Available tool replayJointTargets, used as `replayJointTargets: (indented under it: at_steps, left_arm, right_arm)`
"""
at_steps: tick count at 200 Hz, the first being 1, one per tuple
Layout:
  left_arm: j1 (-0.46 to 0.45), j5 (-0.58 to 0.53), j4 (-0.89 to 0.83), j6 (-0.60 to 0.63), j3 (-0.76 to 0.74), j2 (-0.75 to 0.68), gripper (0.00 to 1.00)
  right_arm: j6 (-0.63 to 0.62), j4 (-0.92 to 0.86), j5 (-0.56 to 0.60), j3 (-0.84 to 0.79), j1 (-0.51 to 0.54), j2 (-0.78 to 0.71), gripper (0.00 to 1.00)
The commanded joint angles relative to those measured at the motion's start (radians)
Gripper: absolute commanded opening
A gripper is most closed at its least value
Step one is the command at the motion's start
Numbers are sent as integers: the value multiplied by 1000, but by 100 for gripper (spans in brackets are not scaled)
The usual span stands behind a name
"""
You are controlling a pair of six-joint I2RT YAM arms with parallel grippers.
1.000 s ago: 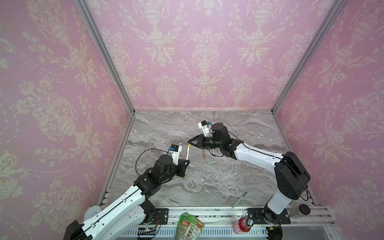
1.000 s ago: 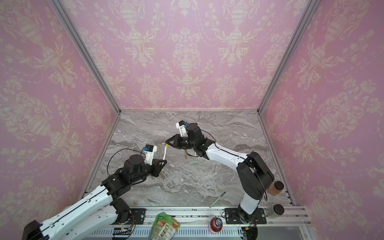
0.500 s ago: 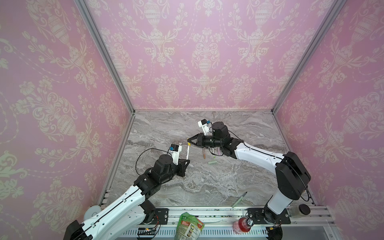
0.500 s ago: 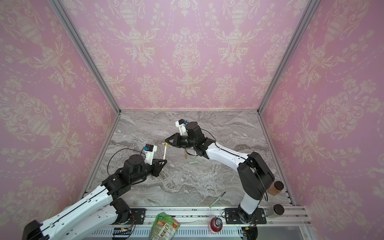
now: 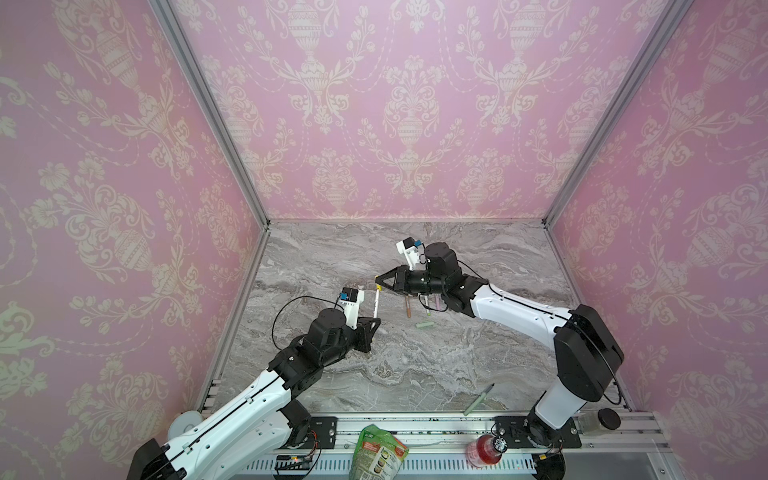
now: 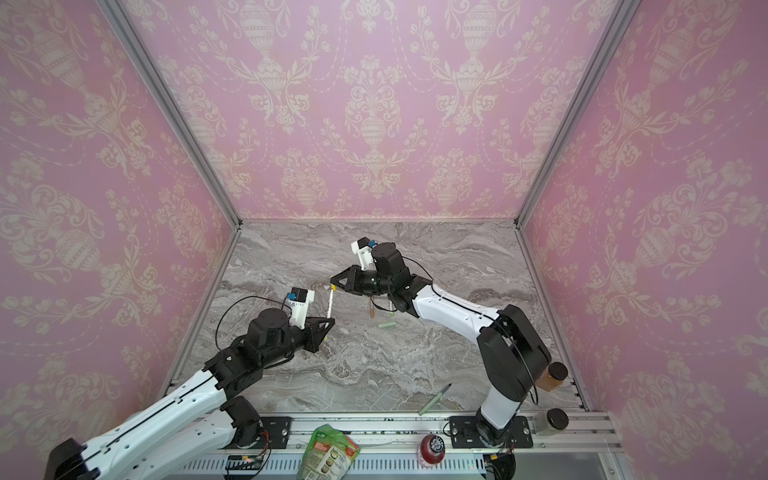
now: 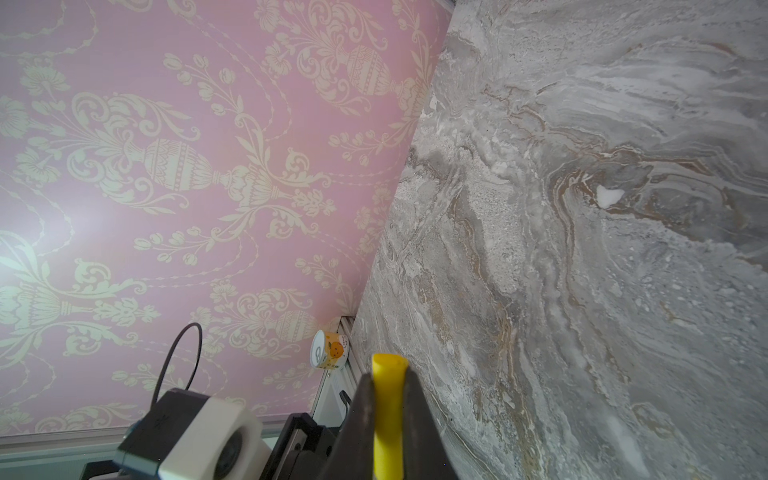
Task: Insert the pens into the pen caps
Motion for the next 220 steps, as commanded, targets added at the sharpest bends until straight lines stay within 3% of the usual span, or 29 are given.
replayJointTargets:
  at_steps: [1,142,220]
  left_arm:
    - [4,-14,-6,-12,-6,9,0]
    - [3,4,-10,-10,-3,13,0]
    - [4,-8,-6,-10,0,5,0]
  right_arm:
    - [12,8,-24,44,13,-40,0]
    - [0,-28,-1,100,2,-4,0]
    - [-2,-17,-3,48,4,-4,0]
